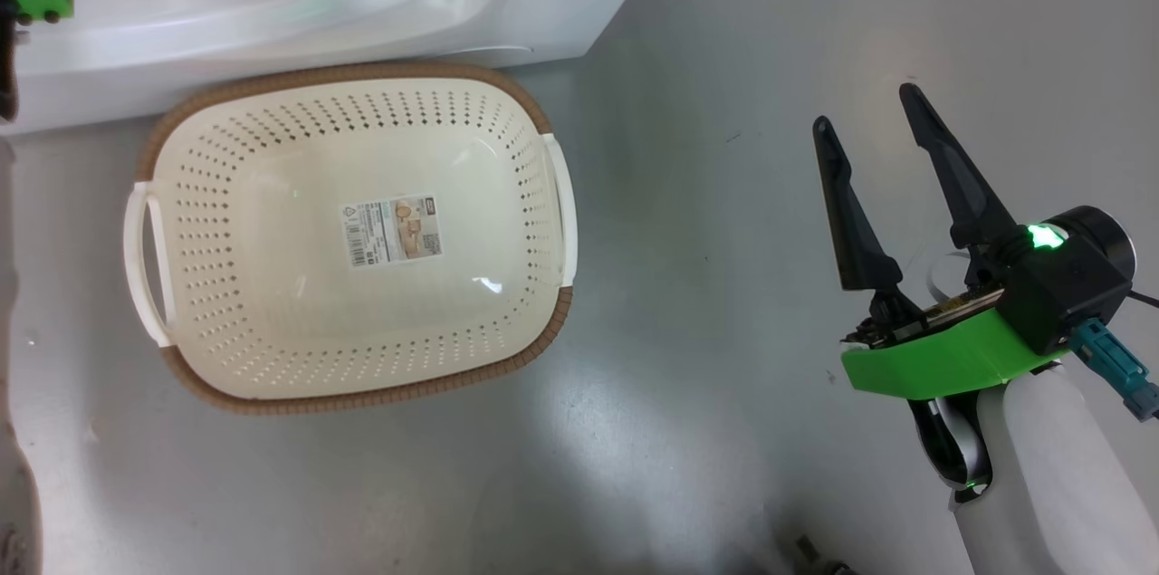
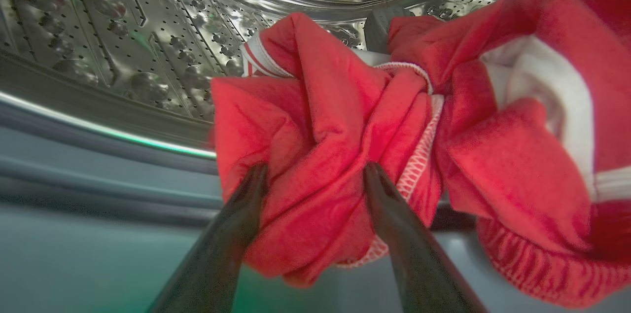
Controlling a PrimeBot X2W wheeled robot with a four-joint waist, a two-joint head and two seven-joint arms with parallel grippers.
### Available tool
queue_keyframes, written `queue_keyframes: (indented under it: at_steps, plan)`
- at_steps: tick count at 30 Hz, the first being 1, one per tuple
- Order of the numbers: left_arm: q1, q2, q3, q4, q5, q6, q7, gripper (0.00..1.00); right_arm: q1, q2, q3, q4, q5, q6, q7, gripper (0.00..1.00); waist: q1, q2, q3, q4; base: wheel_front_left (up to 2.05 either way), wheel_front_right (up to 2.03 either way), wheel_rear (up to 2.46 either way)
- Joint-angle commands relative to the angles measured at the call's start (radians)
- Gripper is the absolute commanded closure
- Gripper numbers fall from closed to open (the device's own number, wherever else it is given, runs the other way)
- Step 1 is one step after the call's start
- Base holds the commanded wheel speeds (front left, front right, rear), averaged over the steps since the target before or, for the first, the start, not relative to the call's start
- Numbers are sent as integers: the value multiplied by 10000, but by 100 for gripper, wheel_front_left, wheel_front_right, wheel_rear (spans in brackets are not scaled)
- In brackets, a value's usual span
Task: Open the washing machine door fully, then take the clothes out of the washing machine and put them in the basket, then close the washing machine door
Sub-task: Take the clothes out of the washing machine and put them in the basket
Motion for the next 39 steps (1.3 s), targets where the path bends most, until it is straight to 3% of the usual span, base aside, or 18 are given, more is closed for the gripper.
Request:
queue_keyframes:
  at_steps: [1,3,4,5,6,15,21,29,32,39]
  plan:
    - [-69,529,-10,-42,161,60,149,0,107,9,220,-200,26,62,-63,0,0,-1,27,-48,0,0,0]
    - [-107,556,-88,48,197,71,234,0,114,9,212,-181,33,62,-63,0,0,-1,36,-65,0,0,0]
    - [-124,560,-115,83,201,77,256,7,113,9,204,-175,40,62,-63,0,0,-1,44,-66,0,0,0]
    - [-143,560,-135,87,199,86,217,67,108,9,206,-171,49,62,-63,0,0,-1,52,-64,0,0,0]
    - [-152,555,-163,89,200,73,170,100,100,9,212,-169,60,62,-63,0,0,-1,58,-59,0,0,0]
    - [-116,321,56,-39,-272,-4,-653,100,51,9,187,-104,68,62,-63,0,0,-1,86,152,0,0,0]
    - [96,128,267,-156,-718,-471,-1223,100,34,9,158,-60,48,62,-63,0,0,-1,87,305,0,0,0]
    - [499,-22,343,-632,-1072,-898,-2758,100,9,9,127,-42,-28,62,-63,0,0,-1,-41,589,0,0,0]
    - [747,-28,390,-1120,-1176,-1003,-3297,100,-24,9,134,-61,-56,62,-63,0,0,-1,-160,693,0,0,0]
    - [1745,-116,754,-2994,-1289,-1085,-3451,100,27,9,100,-36,-118,62,-63,0,0,-1,-471,828,0,0,0]
